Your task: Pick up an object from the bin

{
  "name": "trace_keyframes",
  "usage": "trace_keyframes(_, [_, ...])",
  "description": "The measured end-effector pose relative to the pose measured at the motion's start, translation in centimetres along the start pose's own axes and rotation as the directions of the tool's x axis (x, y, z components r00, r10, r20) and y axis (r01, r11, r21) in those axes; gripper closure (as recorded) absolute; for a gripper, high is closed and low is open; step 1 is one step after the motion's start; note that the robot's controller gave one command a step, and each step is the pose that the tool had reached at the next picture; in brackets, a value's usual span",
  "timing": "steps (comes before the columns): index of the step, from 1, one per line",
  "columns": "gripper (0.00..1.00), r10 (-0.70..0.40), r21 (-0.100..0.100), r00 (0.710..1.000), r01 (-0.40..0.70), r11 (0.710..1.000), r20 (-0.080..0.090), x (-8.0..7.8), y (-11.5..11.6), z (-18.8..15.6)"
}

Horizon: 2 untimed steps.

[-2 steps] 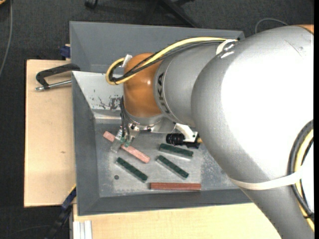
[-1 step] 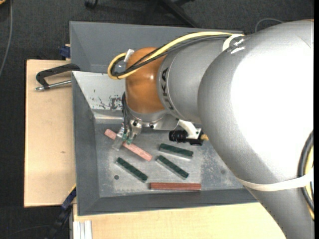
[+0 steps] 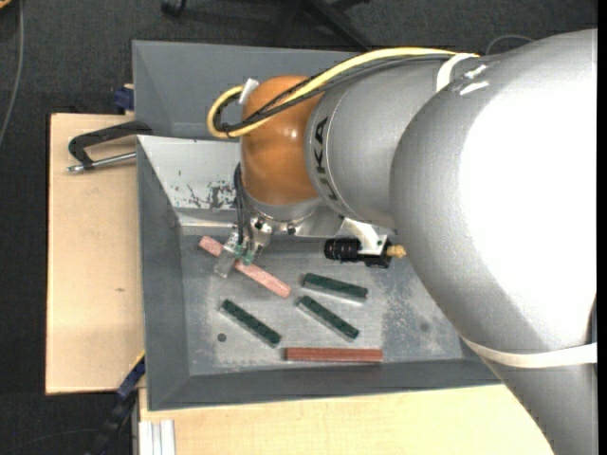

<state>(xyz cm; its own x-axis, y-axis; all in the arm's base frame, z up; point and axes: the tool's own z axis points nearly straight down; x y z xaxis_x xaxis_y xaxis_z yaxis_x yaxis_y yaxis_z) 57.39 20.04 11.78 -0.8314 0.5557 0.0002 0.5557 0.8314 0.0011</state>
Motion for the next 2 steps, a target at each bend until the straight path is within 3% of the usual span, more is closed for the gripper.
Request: trace_keyframes(2, [1.00,0.000,0.001,1.000,0.000,1.000,-0.001,0.1,-0.1,-3.4])
